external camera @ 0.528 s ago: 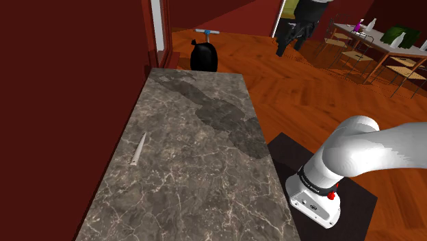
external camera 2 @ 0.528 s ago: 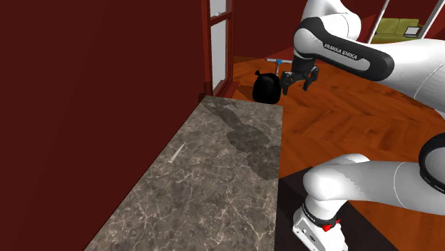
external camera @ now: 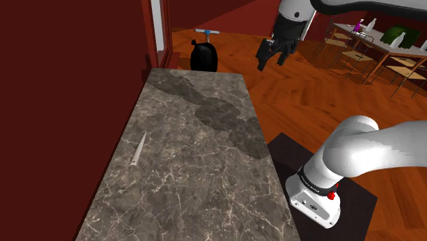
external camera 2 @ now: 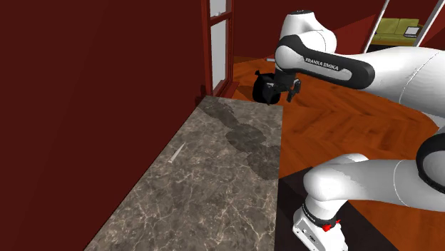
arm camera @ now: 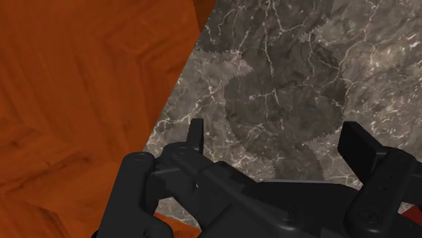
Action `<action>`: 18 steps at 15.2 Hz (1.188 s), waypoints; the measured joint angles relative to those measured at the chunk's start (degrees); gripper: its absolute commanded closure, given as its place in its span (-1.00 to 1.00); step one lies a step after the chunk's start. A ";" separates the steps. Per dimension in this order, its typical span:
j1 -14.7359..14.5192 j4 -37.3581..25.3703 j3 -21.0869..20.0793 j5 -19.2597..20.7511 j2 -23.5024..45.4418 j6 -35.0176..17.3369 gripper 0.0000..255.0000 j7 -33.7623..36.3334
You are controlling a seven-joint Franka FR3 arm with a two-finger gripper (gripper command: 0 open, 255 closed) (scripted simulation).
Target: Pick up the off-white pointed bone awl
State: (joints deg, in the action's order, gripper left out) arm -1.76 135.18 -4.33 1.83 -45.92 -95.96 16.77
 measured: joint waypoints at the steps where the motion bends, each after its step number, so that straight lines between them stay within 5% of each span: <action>1: -0.15 0.59 -0.97 -0.84 0.57 -0.98 -1.00 1.59; 8: -1.52 3.48 -8.60 -6.67 6.47 -9.00 -1.00 13.07; 18: -1.60 -0.77 -19.21 -10.82 21.77 -20.19 -1.00 29.00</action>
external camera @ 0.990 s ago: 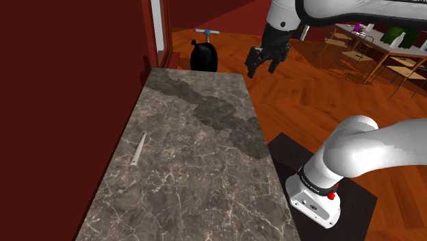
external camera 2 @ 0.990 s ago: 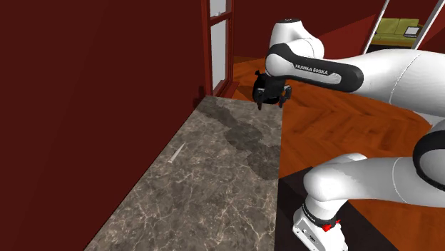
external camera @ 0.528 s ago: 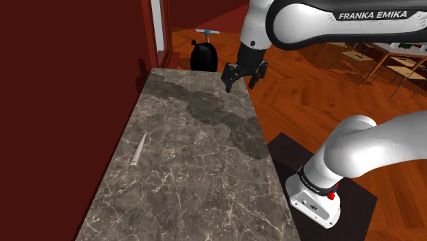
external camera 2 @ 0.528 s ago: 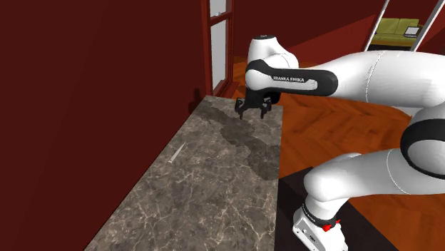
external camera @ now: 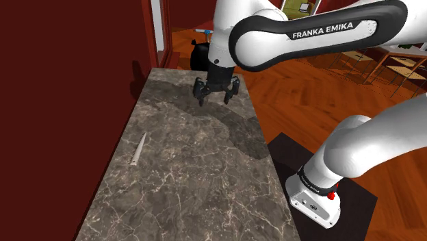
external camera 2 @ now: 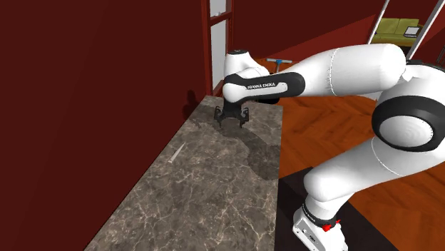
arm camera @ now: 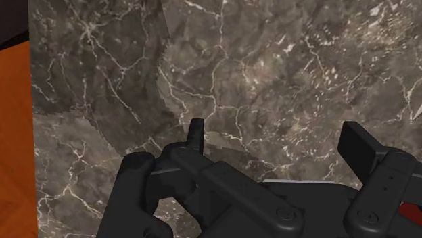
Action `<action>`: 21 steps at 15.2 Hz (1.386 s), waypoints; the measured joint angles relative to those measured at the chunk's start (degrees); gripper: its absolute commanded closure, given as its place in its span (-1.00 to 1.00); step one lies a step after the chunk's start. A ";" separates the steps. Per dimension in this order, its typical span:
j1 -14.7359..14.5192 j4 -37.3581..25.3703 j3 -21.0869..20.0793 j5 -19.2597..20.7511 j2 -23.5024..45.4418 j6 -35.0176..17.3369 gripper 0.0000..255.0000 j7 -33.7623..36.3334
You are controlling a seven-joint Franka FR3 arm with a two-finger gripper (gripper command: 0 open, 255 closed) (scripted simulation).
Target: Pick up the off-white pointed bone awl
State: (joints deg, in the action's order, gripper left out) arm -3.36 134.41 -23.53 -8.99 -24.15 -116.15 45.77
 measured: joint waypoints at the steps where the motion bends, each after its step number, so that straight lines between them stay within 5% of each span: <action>1: 0.14 -0.41 -0.89 -0.01 1.72 -1.33 -1.00 1.45; 7: 0.72 -6.31 -7.01 2.67 14.26 -7.91 -1.00 12.70; 12: 0.12 -13.79 -9.96 8.84 26.52 -11.71 -1.00 23.01; 21: -8.06 -32.46 -7.93 20.40 48.54 -13.33 -1.00 39.19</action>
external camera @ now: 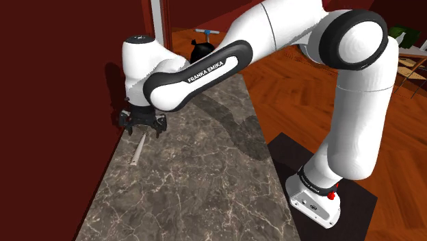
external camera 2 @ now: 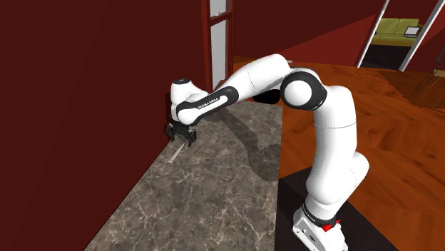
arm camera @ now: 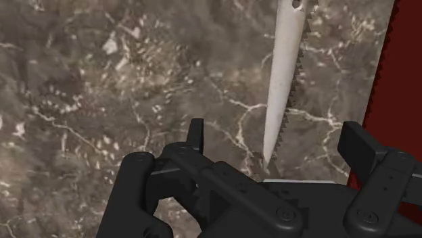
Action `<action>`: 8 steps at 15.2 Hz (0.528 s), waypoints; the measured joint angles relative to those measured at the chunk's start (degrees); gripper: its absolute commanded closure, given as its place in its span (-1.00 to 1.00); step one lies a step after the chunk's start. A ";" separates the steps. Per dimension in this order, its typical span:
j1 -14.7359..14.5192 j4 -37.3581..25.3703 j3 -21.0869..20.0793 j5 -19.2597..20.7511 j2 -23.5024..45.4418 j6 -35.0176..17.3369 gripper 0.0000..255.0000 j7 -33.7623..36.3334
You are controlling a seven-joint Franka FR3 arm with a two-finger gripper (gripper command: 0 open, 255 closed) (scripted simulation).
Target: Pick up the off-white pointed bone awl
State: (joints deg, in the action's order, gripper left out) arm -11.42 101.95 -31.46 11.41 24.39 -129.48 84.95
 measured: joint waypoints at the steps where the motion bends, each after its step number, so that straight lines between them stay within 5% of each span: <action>1: -0.96 -2.16 0.47 0.65 1.97 0.19 -1.00 1.10; 8: -2.74 -3.41 2.04 2.82 6.60 -3.03 -1.00 2.97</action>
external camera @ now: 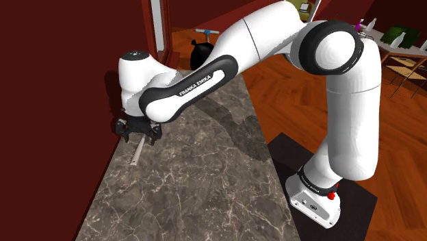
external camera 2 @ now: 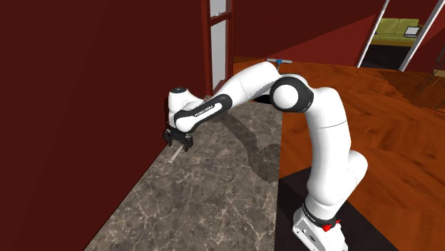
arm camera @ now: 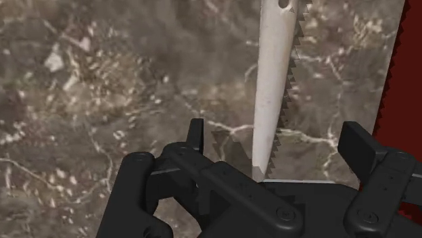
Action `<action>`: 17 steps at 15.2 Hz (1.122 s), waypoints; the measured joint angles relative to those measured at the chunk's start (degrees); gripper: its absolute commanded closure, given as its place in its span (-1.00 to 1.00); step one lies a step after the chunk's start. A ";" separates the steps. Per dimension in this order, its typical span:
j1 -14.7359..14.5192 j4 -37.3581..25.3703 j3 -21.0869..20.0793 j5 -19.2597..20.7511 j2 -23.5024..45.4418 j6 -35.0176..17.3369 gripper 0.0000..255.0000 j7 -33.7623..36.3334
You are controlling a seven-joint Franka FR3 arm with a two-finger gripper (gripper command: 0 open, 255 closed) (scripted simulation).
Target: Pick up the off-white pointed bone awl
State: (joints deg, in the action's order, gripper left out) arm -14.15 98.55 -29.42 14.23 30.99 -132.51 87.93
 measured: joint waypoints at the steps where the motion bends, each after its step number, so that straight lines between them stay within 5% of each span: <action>1: -0.12 0.13 0.15 0.21 0.37 -0.49 -1.00 0.12; 2: -0.23 0.03 0.25 0.35 0.66 -0.66 -1.00 0.19; 3: -0.25 0.11 0.28 0.39 0.71 -0.78 1.00 0.23; 17: 0.13 -0.36 -0.26 -0.29 -0.54 0.83 1.00 -0.12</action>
State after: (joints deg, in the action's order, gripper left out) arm -14.02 98.18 -29.68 13.95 30.45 -131.69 87.81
